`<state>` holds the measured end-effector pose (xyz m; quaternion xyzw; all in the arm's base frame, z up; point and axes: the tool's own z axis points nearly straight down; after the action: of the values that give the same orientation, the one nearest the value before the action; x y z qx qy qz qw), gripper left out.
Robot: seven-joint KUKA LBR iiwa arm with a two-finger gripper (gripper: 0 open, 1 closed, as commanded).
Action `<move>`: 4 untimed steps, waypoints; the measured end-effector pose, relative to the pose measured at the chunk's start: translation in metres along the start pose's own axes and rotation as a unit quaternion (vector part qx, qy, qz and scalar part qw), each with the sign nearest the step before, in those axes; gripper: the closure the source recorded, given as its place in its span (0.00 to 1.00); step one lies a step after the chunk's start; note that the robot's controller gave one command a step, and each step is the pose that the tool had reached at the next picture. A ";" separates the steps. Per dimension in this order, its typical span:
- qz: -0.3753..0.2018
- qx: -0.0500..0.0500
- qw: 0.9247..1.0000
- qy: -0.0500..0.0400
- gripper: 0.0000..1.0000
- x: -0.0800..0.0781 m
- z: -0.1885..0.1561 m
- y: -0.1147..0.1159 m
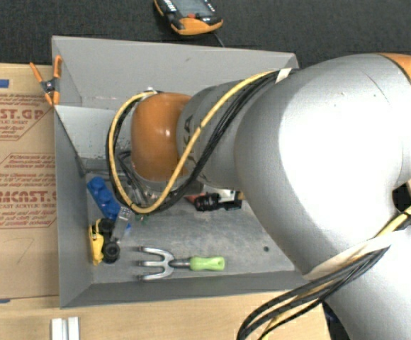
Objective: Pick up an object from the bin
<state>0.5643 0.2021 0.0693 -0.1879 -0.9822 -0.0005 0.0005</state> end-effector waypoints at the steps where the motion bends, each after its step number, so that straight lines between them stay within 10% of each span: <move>1: -0.067 -0.002 0.998 -0.001 0.00 0.000 -0.001 0.012; 2: -0.005 0.000 1.000 0.000 0.00 0.000 0.001 0.002; 3: -0.066 -0.002 0.998 -0.002 0.00 0.000 0.000 0.012; 4: -0.008 -0.001 1.000 0.000 1.00 0.000 0.001 0.002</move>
Offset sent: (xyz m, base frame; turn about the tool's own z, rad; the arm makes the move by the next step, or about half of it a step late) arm 0.0002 0.0011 -0.0008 -0.0093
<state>0.5653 0.2040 0.0686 -0.1802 -0.9836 -0.0012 0.0001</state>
